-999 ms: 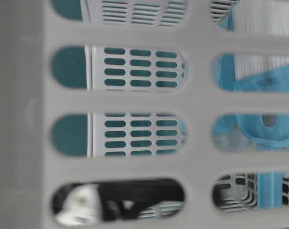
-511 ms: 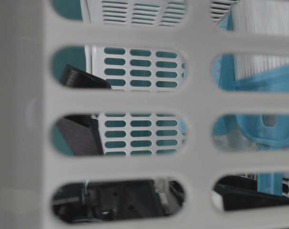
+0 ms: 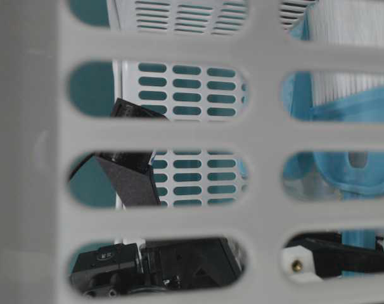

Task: Pick up the hand brush from the shopping basket with the left arm.
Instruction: 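Lower the left gripper and close it on the brush handle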

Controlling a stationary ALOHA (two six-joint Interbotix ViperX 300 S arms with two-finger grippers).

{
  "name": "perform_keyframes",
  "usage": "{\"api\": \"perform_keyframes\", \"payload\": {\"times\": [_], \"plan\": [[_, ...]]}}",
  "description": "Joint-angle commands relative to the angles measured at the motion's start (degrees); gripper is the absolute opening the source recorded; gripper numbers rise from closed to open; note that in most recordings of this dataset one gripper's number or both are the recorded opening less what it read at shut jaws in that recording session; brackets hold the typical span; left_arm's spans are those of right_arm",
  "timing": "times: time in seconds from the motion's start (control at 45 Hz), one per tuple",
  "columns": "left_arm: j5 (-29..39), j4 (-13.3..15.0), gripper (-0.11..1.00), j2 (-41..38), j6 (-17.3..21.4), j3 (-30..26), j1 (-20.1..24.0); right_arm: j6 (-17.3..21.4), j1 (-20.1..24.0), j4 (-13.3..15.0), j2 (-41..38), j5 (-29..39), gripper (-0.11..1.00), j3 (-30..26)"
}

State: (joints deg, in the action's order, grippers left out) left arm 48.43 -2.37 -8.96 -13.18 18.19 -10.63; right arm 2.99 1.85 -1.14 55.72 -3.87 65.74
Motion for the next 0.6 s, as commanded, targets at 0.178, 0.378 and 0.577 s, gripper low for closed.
{"api": "perform_keyframes", "payload": {"times": [0.178, 0.378, 0.577], "plan": [[0.44, -0.18, 0.26, 1.41, 0.00, -0.26, -0.88, 0.35, 0.18, -0.09, -0.26, -0.53, 0.72, -0.09], [0.35, -0.09, 0.26, 1.49, 0.44, -0.35, -1.14, 0.44, 0.35, -0.18, -0.35, -0.62, 0.72, 0.44], [0.62, -0.09, 0.26, 3.69, 3.16, -3.16, -1.49, 0.44, 0.44, -0.18, -0.35, -0.53, 0.72, 0.62]]}}
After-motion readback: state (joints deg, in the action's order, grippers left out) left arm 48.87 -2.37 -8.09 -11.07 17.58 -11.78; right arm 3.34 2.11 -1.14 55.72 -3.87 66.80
